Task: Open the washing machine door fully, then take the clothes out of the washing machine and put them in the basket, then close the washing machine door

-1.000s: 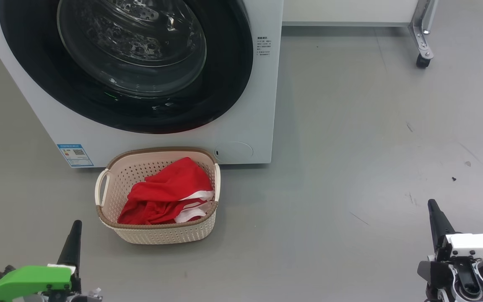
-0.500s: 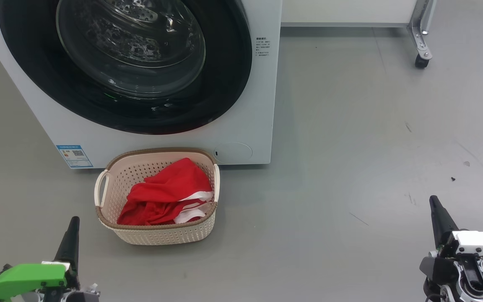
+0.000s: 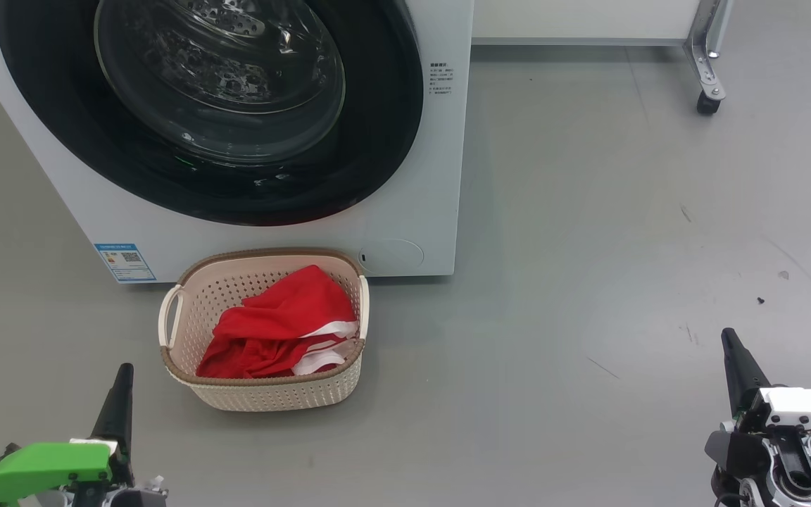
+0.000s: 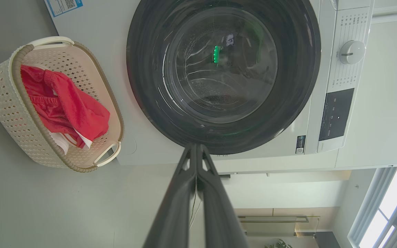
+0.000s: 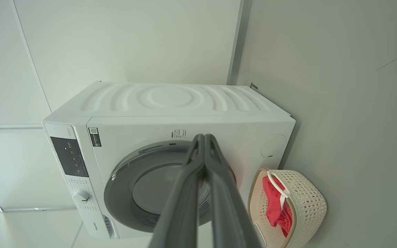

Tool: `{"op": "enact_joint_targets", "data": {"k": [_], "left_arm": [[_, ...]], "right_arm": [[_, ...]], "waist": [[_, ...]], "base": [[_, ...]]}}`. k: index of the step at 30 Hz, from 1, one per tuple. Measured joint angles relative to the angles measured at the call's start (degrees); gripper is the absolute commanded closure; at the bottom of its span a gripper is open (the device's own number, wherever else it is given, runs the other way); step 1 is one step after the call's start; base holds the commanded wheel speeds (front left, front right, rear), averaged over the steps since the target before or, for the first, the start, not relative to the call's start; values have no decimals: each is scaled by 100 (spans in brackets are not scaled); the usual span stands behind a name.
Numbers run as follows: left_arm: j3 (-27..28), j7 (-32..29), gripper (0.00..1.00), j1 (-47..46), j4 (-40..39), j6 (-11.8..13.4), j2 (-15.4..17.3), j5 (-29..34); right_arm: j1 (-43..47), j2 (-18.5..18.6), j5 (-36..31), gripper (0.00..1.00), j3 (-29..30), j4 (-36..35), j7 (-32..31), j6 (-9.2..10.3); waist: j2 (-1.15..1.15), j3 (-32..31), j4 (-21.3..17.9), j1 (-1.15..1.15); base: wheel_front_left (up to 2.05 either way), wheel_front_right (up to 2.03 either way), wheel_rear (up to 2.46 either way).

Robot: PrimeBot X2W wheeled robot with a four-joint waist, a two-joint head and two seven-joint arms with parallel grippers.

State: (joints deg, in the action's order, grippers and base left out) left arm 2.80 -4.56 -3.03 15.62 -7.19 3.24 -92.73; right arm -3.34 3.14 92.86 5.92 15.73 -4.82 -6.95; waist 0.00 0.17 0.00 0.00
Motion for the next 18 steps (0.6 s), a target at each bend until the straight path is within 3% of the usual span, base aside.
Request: {"op": "enact_joint_targets", "data": {"k": [18], "left_arm": [[9,0,100,-1,0,0,-5,0]], "right_arm": [[0,0,0,100,9,0,-1,0]], "waist": [[0,0,0,0]], "base": [[0,0,0]]}}
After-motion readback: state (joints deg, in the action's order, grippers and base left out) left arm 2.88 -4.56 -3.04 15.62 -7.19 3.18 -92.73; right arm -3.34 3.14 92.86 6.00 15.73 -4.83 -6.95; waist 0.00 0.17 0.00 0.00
